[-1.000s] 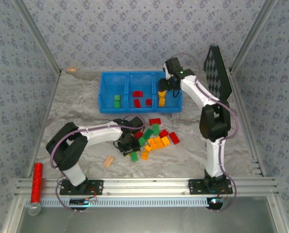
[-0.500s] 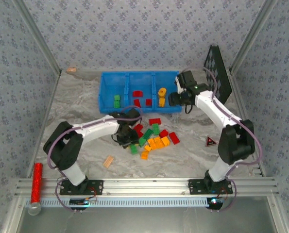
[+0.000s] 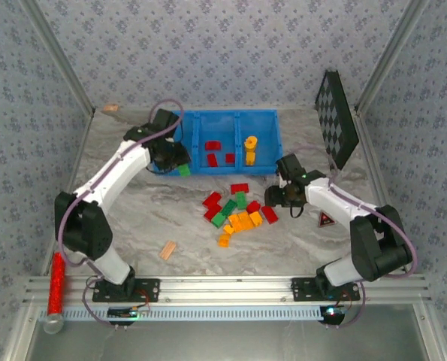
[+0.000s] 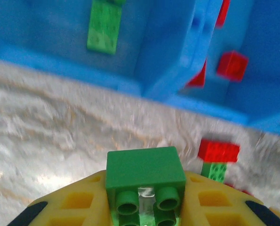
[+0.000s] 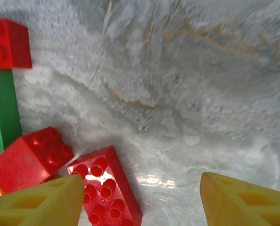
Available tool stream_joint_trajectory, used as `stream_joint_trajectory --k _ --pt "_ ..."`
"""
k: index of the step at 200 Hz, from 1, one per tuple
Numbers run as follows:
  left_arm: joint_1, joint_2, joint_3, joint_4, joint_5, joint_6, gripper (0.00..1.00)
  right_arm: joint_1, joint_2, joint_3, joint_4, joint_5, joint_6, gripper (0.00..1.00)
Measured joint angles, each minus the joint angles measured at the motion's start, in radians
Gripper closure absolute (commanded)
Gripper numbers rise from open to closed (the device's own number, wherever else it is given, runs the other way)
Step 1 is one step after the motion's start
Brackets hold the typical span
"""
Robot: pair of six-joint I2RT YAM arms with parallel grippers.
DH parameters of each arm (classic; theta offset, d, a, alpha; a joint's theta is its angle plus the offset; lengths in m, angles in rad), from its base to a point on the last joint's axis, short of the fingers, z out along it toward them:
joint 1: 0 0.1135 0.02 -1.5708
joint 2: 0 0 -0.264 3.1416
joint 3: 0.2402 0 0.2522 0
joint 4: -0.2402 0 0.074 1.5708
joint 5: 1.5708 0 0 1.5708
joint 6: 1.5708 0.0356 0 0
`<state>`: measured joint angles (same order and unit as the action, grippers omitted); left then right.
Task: Sort the legos into containers by color
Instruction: Place the lego in the container.
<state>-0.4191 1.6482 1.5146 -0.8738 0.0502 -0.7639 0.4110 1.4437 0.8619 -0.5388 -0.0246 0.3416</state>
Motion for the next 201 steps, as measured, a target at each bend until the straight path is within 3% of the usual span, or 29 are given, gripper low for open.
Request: stream_joint_trajectory --k 34,102,201 --pt "0.07 0.123 0.16 0.002 -0.024 0.066 0.77 0.033 -0.001 -0.031 0.032 0.002 0.03 0.32" --pt "0.164 0.378 0.316 0.001 -0.026 0.102 0.78 0.042 0.0 -0.058 0.066 0.014 0.06 0.32" --pt "0.177 0.644 0.529 -0.04 -0.025 0.12 0.77 0.06 0.021 -0.084 0.109 0.014 0.074 0.32"
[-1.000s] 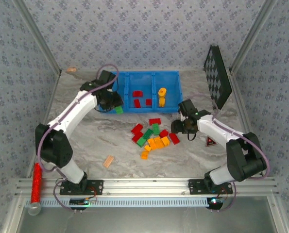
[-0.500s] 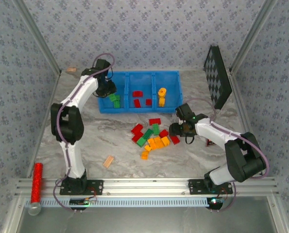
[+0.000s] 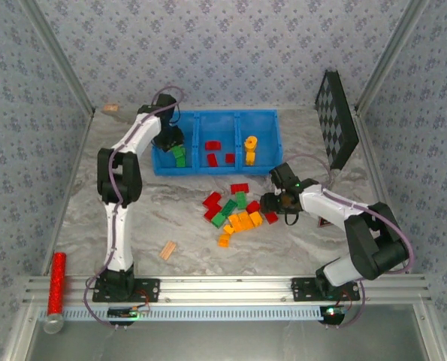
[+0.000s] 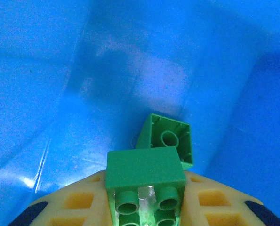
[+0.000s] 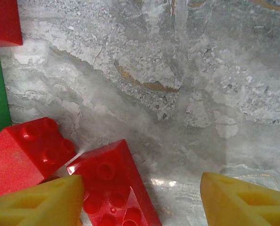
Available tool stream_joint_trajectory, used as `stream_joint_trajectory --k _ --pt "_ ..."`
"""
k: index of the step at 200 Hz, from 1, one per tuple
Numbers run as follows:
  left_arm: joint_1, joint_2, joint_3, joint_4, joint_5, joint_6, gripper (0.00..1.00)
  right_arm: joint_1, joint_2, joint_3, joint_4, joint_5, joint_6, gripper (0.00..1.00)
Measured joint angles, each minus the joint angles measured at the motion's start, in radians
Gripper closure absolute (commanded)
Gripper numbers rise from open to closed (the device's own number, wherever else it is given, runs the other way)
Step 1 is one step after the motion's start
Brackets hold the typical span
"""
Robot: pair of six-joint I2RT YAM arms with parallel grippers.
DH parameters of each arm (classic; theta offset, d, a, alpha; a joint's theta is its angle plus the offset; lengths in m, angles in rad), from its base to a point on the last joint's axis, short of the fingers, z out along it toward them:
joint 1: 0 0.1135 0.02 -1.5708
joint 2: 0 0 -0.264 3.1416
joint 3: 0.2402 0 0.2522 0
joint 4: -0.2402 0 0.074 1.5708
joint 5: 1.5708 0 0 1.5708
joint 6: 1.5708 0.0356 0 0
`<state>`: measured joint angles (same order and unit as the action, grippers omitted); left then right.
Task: Sort the legos into containers by color
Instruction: Place the lego in the container, then move the lego to the center of the table.
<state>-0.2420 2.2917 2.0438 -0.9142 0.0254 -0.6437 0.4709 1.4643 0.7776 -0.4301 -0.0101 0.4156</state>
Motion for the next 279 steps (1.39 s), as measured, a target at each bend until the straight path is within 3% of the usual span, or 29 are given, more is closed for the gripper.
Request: stream_joint_trajectory --k 45,112,222,279 --pt "0.0 0.029 0.024 -0.01 0.008 0.0 0.72 0.005 0.006 -0.008 0.018 -0.005 0.008 0.33" --pt "0.0 0.046 0.035 -0.016 0.011 0.006 0.49 0.041 0.014 -0.006 0.042 0.003 0.007 0.33" --pt "0.0 0.045 0.06 -0.031 0.026 0.008 0.43 0.058 -0.021 -0.017 0.002 0.032 0.023 0.4" --pt "0.002 -0.093 0.059 -0.043 0.026 0.031 0.42 -0.002 -0.059 -0.027 -0.075 0.055 0.051 0.42"
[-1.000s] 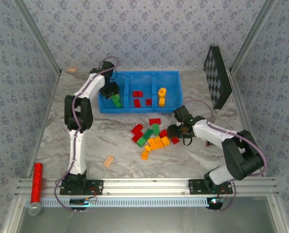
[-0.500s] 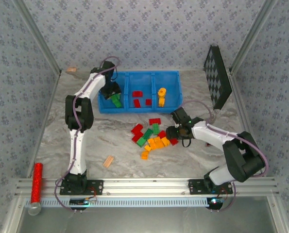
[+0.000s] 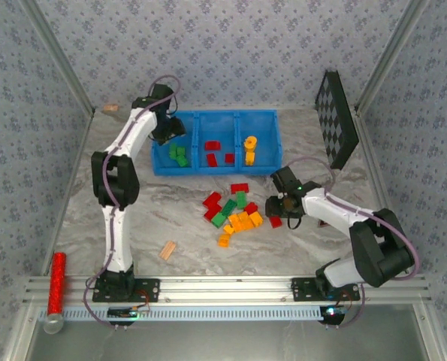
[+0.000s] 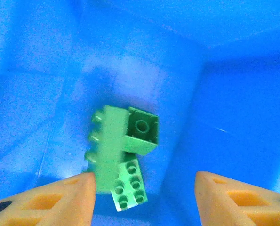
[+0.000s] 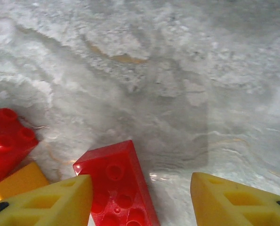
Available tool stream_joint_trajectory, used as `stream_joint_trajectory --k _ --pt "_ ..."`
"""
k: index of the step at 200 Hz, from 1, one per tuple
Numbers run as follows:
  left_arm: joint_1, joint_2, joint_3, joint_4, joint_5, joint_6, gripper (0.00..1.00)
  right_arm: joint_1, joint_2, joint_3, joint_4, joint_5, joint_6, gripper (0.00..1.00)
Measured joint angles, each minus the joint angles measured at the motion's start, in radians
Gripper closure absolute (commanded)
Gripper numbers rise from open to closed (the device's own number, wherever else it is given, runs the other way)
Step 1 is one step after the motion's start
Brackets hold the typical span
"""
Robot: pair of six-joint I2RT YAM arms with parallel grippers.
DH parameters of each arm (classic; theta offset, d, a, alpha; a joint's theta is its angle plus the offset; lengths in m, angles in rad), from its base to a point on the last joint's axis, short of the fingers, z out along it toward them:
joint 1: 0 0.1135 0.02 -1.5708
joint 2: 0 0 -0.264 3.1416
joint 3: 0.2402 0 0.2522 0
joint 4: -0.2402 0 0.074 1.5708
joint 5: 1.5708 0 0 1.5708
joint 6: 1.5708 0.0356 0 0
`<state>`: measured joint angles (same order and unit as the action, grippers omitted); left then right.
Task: Sort the legos into containers by color
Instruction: Move the lego to the center of the table, then pick up the lego from the center of the table.
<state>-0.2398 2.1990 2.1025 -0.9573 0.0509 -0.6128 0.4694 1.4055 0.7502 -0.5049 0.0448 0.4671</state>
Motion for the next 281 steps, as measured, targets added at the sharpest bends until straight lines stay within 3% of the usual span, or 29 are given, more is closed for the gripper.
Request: stream_joint_trajectory --k 78,150,208,281 --pt "0.004 -0.126 -0.085 0.007 0.0 0.026 0.41 -0.018 -0.213 -0.014 -0.03 -0.032 -0.005 0.29" --pt "0.004 -0.169 -0.105 -0.003 0.044 0.048 0.39 -0.016 -0.183 -0.07 -0.027 -0.087 -0.026 0.27" --pt "-0.01 -0.287 -0.146 -0.051 0.095 0.122 0.38 0.021 -0.045 -0.075 0.009 -0.087 -0.045 0.35" --pt "-0.061 -0.428 -0.357 -0.092 0.099 0.161 0.36 0.037 0.024 -0.053 -0.016 -0.015 -0.053 0.62"
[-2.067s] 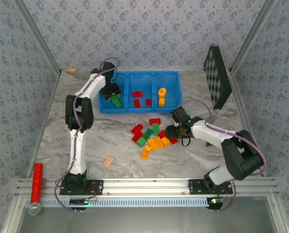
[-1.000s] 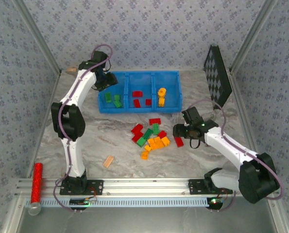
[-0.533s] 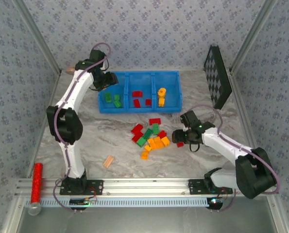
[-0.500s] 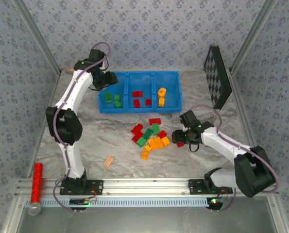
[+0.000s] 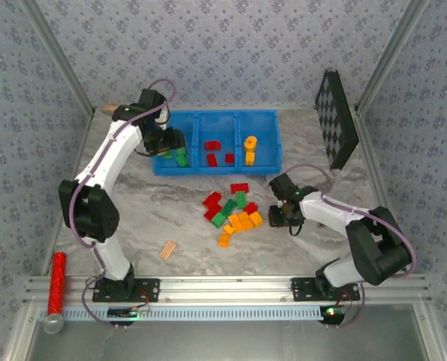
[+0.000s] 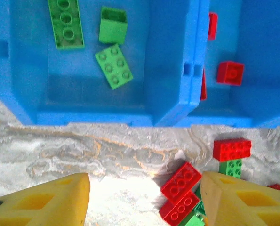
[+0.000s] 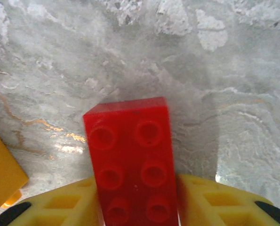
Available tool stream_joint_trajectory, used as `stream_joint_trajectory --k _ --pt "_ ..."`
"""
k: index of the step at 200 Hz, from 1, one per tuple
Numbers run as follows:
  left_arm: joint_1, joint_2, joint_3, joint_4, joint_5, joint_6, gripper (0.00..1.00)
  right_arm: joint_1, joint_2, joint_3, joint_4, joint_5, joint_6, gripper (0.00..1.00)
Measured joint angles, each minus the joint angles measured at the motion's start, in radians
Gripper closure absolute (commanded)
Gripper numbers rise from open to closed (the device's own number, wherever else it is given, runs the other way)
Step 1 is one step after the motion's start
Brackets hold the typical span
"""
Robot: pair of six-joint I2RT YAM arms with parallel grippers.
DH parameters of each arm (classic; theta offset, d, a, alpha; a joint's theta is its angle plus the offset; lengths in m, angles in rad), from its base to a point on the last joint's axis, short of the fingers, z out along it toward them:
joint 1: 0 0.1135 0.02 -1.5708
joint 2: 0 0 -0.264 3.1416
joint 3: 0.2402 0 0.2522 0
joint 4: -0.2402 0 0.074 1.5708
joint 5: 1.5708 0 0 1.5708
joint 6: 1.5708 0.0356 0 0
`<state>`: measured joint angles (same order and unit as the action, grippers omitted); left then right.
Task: Sort the legos into containers by color
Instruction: Pick up the lego from the center of the table, then place the lego in the container.
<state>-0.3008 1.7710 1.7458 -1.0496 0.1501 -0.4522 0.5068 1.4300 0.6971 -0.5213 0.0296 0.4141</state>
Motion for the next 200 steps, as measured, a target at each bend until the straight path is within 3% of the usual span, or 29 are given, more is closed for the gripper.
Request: stream_joint_trajectory --k 28,79,124,173,200 --pt "-0.041 -0.035 -0.063 -0.006 -0.003 0.016 0.36 0.0 0.01 0.021 -0.024 0.0 -0.004 0.68" --pt "-0.17 -0.098 -0.269 0.029 0.038 0.053 0.34 -0.046 0.02 0.157 -0.094 -0.004 -0.043 0.7" --pt "-0.306 -0.185 -0.407 0.123 0.047 -0.019 0.33 -0.08 0.056 0.428 -0.156 -0.003 -0.129 0.71" --pt "-0.542 -0.234 -0.598 0.273 0.026 -0.178 0.33 -0.08 0.208 0.8 -0.167 -0.015 -0.228 0.71" --pt "-0.612 -0.232 -0.658 0.309 -0.011 -0.233 0.33 -0.058 0.316 0.986 -0.163 -0.027 -0.273 0.71"
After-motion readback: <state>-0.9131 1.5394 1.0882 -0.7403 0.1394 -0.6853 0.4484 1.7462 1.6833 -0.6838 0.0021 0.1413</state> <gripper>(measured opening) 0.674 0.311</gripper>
